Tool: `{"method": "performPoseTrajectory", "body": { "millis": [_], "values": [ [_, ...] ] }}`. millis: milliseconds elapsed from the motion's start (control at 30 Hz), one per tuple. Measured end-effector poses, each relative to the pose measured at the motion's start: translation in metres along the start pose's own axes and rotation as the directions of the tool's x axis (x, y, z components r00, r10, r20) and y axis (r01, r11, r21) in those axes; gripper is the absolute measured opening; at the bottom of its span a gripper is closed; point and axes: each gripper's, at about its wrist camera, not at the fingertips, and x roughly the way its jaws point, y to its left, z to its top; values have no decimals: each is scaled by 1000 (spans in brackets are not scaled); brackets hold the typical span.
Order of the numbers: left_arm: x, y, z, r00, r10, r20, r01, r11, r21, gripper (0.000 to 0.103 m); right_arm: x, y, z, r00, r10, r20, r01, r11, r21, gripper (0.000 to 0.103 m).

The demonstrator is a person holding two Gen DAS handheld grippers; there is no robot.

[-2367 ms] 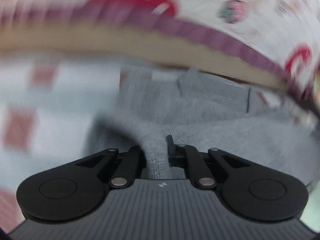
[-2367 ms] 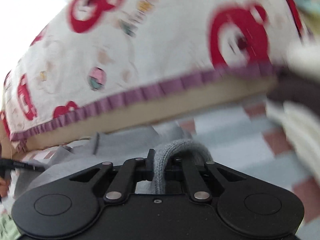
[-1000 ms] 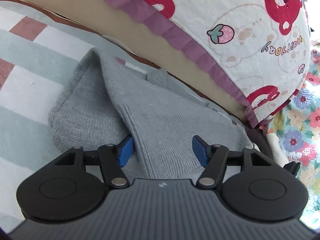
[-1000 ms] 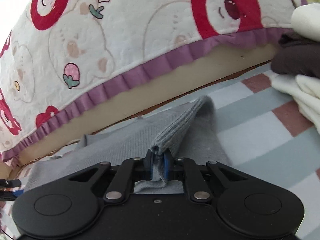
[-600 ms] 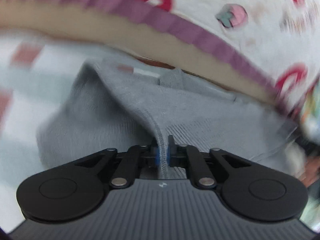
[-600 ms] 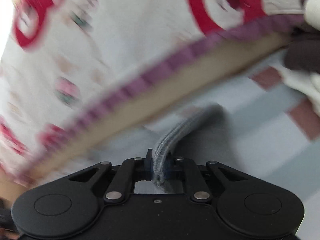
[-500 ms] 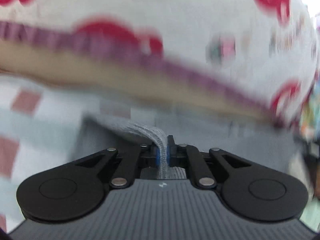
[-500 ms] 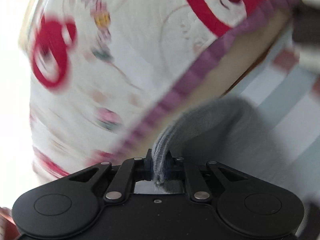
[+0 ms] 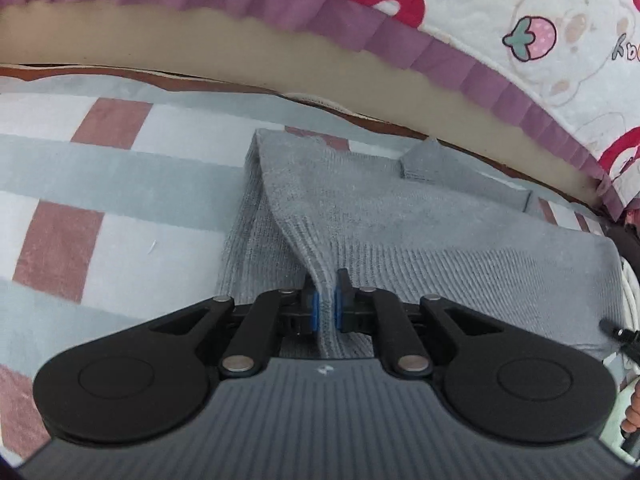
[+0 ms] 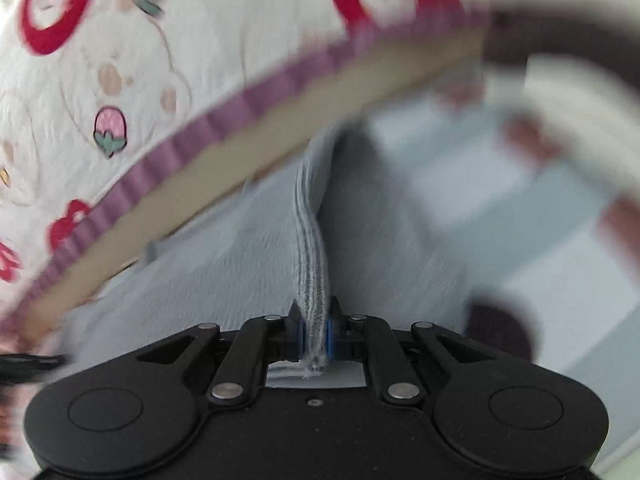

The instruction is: Fold clothes

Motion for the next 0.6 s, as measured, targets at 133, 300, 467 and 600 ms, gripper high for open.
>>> {"method": "performPoseTrajectory", "body": {
  "millis": [133, 300, 467, 600],
  "values": [
    [-18, -28, -5, 987, 117, 109, -141, 960, 241, 12, -1, 21, -4, 990, -130, 59, 140, 968, -206, 29],
    [-56, -62, -16, 962, 105, 253, -197, 907, 373, 31, -37, 8, -28, 988, -139, 69, 144, 987, -77, 55],
    [-56, -108, -56, 980, -124, 157, 34, 876, 481, 43, -34, -38, -65, 993, 113, -30, -90, 903, 420, 63],
    [-10, -123, -87, 1000, 17, 0, -14, 848, 529, 42, -21, -40, -83, 991, 133, 3, -113, 834, 540, 63]
  ]
}}
